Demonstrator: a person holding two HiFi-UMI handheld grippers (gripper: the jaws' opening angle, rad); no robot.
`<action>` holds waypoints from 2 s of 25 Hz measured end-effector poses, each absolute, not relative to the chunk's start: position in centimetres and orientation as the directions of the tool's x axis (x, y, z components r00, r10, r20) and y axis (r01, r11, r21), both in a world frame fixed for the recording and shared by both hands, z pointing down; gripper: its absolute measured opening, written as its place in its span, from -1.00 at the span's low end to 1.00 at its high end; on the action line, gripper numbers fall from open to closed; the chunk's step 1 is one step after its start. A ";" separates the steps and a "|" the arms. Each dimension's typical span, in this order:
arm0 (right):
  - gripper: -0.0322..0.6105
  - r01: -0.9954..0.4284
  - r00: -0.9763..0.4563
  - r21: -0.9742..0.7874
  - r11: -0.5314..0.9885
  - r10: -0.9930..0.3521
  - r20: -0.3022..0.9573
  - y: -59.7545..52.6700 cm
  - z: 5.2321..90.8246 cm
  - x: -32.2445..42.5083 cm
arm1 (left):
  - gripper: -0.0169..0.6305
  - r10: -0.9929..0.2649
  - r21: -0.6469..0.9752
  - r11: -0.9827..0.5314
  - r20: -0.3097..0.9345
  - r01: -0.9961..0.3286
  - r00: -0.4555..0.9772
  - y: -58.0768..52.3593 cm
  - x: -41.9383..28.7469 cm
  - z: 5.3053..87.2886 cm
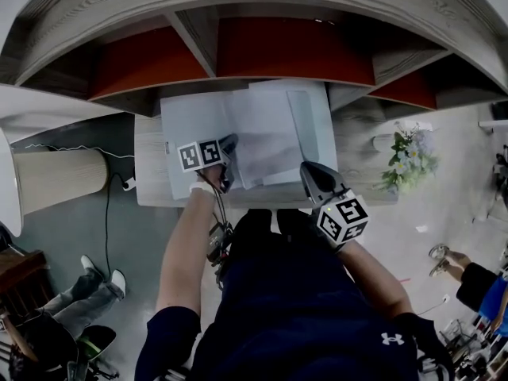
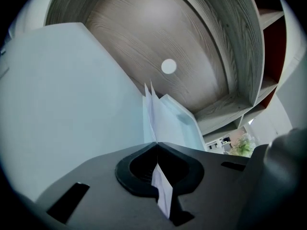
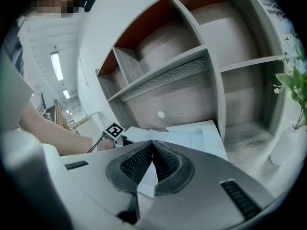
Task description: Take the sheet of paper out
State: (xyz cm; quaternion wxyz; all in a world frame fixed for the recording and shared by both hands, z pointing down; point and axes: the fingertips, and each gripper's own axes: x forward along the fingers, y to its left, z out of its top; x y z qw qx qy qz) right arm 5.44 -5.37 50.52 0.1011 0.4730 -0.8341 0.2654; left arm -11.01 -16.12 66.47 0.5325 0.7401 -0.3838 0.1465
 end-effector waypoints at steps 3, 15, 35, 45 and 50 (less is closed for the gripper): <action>-0.86 -0.838 -0.541 -0.346 0.423 -0.729 0.419 -5.3 50.4 5.0 | -0.90 -0.422 0.671 -0.130 0.629 -0.730 0.653 -15.9 -12.0 66.1; -0.86 -0.823 -0.565 -0.343 0.454 -0.720 0.402 -5.3 49.7 3.9 | -0.90 -0.475 0.653 -0.115 0.626 -0.748 0.619 -14.9 -15.3 63.5; -0.86 -0.823 -0.563 -0.330 0.461 -0.739 0.371 -5.2 47.8 3.6 | -0.90 -0.553 0.612 -0.145 0.602 -0.778 0.577 -13.1 -18.7 55.2; -0.86 -0.838 -0.537 -0.332 0.433 -0.763 0.360 -4.9 46.8 4.6 | -0.90 -0.589 0.614 -0.188 0.554 -0.766 0.588 -11.5 -18.4 50.6; -0.86 -0.840 -0.530 -0.335 0.426 -0.775 0.343 -4.8 46.0 5.2 | -0.90 -0.596 0.597 -0.195 0.558 -0.779 0.577 -10.8 -18.5 49.6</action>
